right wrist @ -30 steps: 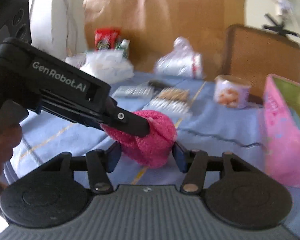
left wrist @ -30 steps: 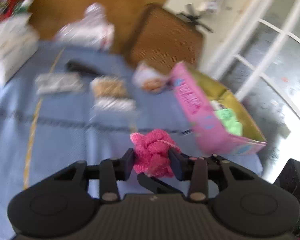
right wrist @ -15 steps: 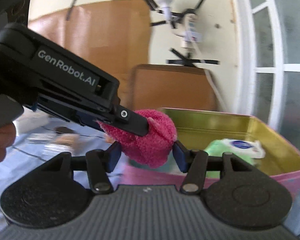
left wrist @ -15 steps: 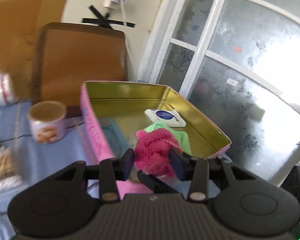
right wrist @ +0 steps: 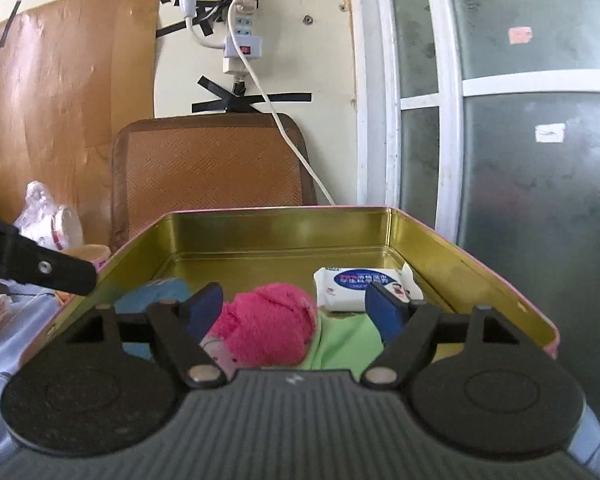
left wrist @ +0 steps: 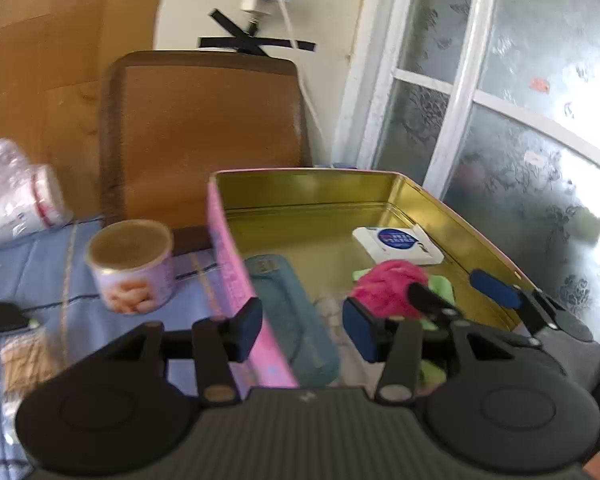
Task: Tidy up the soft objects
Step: 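Carry the pink sock over the pink tin and open the right gripper, then move the right gripper to the black hair clip and grasp it, then carry the black hair clip into the pink tin and release it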
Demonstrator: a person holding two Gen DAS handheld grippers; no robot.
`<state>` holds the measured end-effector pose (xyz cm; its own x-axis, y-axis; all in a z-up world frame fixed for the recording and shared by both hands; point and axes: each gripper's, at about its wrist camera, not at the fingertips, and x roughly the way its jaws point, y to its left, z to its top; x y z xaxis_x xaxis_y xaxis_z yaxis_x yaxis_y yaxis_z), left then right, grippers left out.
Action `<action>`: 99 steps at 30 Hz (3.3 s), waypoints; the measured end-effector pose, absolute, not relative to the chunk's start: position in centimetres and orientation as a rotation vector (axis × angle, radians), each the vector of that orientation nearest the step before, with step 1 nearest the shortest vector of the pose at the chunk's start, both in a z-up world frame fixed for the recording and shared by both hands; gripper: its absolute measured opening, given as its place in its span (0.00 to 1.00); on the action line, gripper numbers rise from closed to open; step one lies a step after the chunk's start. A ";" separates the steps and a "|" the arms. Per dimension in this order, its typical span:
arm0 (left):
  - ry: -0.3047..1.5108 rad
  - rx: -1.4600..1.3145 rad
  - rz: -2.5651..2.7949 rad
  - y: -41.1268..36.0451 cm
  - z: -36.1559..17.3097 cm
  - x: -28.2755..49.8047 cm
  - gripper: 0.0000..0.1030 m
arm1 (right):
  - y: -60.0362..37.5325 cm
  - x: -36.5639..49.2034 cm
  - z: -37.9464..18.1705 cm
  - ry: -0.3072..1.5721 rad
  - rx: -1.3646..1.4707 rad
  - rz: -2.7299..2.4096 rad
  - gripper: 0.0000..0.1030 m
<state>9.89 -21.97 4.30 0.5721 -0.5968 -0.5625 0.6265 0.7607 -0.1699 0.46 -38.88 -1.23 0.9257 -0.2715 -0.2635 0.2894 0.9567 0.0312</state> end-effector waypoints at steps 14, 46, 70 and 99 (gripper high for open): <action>0.634 -0.098 -0.267 1.8 -0.9 10.2 0.47 | -28.2 1.7 2.3 0.291 0.062 0.204 0.26; 0.597 -0.398 -0.215 10.3 -4.0 10.8 0.49 | -12.6 20.4 1.8 0.653 -0.204 0.535 0.22; 0.790 -0.398 -0.329 5.6 -2.2 6.6 0.59 | -14.2 1.7 -4.4 0.524 -0.205 0.549 0.50; 0.773 -0.114 -0.838 -25.0 3.4 11.3 0.35 | -34.7 0.0 -0.6 0.314 -0.014 -0.025 0.40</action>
